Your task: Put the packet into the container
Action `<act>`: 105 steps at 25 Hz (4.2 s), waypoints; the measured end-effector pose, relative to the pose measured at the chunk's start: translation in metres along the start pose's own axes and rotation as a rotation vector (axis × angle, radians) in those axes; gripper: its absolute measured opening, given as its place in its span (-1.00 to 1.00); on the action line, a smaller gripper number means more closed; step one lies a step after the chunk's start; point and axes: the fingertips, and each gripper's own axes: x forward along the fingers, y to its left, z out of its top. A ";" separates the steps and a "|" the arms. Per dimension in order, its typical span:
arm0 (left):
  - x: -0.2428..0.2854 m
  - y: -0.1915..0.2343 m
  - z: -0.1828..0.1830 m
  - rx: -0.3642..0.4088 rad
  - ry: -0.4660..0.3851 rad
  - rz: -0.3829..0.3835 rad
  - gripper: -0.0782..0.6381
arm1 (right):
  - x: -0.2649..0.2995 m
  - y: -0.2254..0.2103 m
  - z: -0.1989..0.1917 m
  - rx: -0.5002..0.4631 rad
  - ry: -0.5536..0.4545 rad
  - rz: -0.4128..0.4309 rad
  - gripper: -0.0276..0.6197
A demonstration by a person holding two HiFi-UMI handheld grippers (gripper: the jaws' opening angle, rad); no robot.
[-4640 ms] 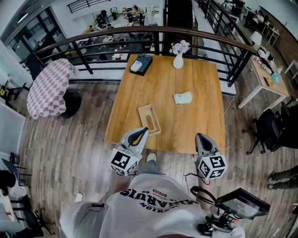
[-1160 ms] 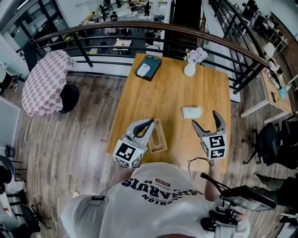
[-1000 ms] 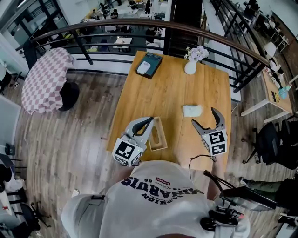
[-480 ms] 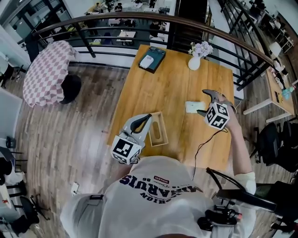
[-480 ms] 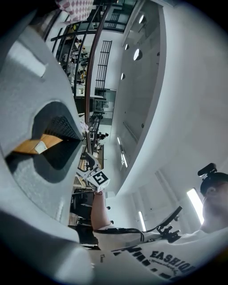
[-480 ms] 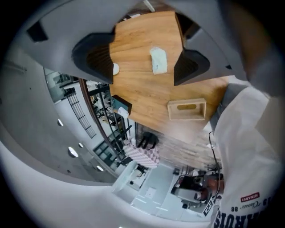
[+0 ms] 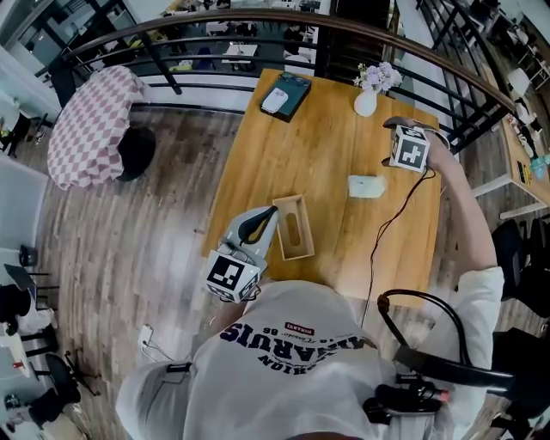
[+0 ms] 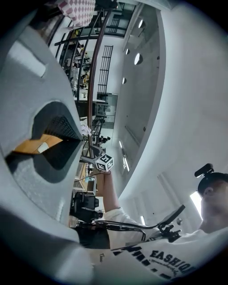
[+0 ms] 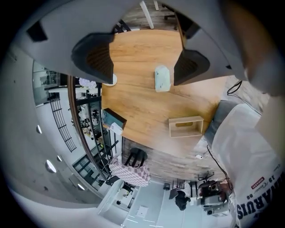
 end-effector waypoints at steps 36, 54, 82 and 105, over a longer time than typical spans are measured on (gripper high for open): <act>-0.003 0.004 -0.013 0.032 0.122 0.145 -0.78 | 0.309 0.128 -0.103 -0.091 0.229 0.218 0.40; 0.002 0.006 -0.011 0.040 0.130 0.151 -0.77 | 0.319 0.136 -0.118 0.003 0.290 0.260 -0.52; -0.003 0.002 -0.007 0.035 0.081 0.102 -0.78 | 0.224 0.121 -0.105 0.455 0.227 0.255 -0.87; 0.000 -0.008 -0.013 -0.006 0.012 -0.028 -0.77 | -0.042 0.148 -0.040 1.168 0.035 0.444 -0.87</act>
